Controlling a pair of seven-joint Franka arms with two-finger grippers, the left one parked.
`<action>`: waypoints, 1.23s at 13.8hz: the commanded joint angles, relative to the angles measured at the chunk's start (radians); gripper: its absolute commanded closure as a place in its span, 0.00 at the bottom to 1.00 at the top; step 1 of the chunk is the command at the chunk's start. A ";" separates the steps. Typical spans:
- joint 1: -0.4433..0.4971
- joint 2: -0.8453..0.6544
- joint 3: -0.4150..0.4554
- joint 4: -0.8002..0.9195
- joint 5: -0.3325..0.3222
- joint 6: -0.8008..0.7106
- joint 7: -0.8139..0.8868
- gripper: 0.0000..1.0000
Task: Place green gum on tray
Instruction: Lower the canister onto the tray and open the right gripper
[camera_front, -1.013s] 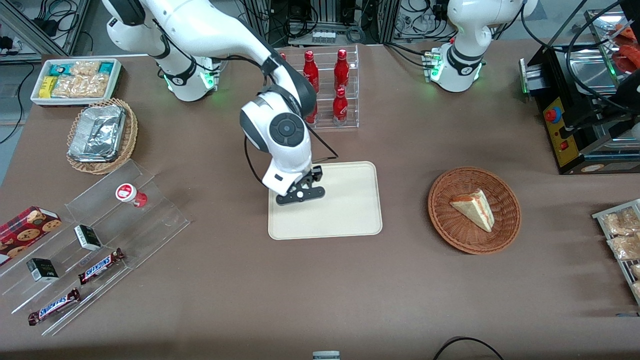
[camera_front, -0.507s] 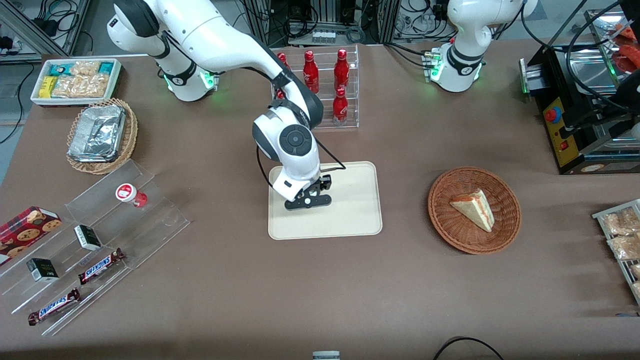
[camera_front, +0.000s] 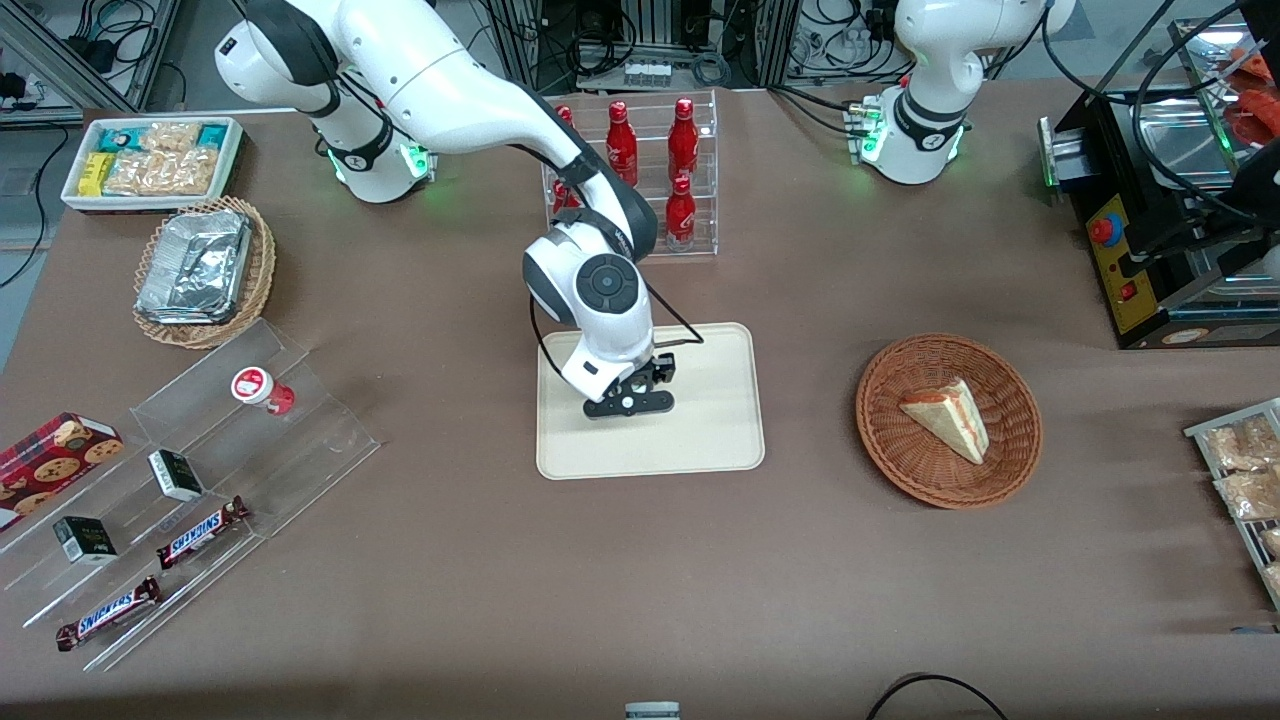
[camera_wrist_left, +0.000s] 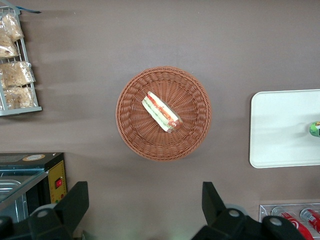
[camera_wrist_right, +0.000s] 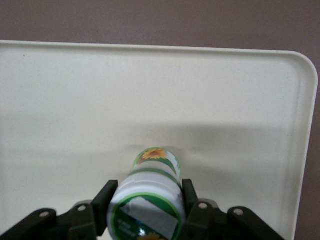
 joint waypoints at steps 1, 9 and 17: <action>0.012 0.030 -0.011 0.033 0.024 0.016 0.014 1.00; 0.034 0.053 -0.011 0.033 0.021 0.047 0.017 1.00; 0.041 0.065 -0.013 0.026 0.012 0.080 0.014 0.00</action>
